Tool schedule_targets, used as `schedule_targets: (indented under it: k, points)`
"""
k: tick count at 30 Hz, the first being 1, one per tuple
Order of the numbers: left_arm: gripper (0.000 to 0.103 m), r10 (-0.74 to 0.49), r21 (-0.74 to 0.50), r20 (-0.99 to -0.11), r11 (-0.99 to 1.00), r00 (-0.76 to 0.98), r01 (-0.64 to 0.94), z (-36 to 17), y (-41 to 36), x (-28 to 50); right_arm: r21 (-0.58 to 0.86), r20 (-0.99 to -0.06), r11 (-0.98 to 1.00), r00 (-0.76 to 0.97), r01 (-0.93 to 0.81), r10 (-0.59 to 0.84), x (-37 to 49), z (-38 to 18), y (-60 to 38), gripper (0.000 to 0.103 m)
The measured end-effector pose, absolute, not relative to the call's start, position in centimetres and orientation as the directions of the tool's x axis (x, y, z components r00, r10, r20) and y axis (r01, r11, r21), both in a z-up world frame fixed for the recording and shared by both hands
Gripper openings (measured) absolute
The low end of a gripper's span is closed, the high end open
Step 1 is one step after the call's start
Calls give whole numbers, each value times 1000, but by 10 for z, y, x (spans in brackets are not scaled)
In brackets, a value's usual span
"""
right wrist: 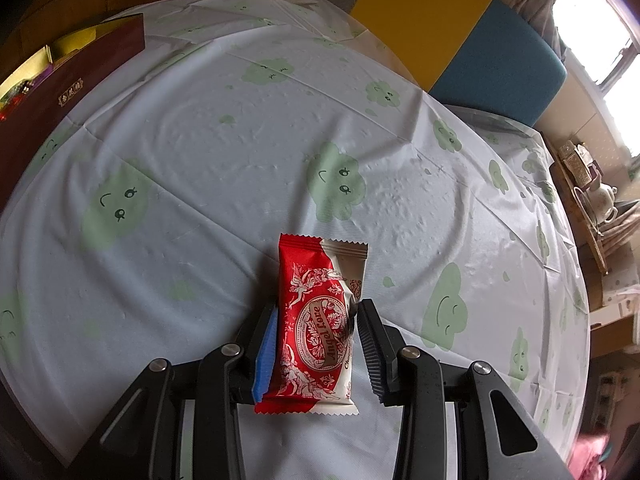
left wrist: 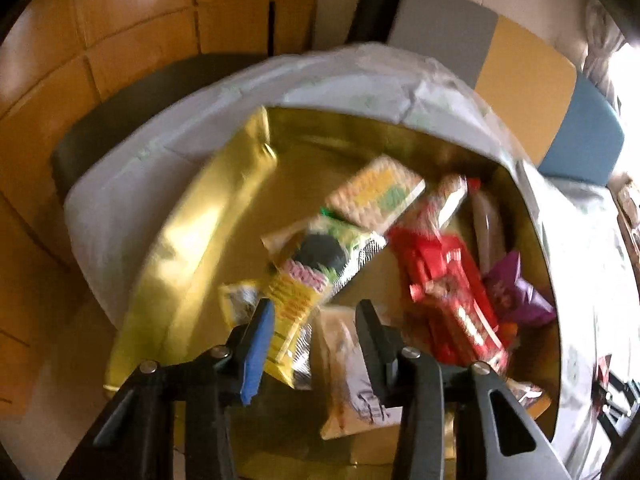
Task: Organize snacks
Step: 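Carry the chip bag into the gold tin and open the left gripper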
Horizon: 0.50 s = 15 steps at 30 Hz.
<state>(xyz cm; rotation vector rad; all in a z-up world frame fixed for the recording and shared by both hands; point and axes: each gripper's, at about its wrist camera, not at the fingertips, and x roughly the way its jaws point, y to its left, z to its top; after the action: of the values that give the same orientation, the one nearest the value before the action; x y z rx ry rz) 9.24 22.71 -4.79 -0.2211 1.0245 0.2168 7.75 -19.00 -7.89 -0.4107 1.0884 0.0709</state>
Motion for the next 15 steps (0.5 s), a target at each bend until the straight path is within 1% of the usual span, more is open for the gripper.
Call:
schedule_targets:
  k: [2,4,6,15]
  points:
    - [43,71,-71,-855,965,513,-252,-47,219,91,-292,-871,922,470,-256,-145,77,-79,-190,40]
    - [43,35,-115,-849,962,527,-248,-43,217,91,-291,-871,922,470,-255,-144,77,-79,-190,40]
    - [42,26,-119,-846,965,532,-236,-40,213,91,-291,-871,922,470,-256,-145,77,-79,-190,40]
    - [43,102,-45,-792,974,601,-224,-16,187,67,-295,-869,921,473,-255,-147,77,-79,-189,40]
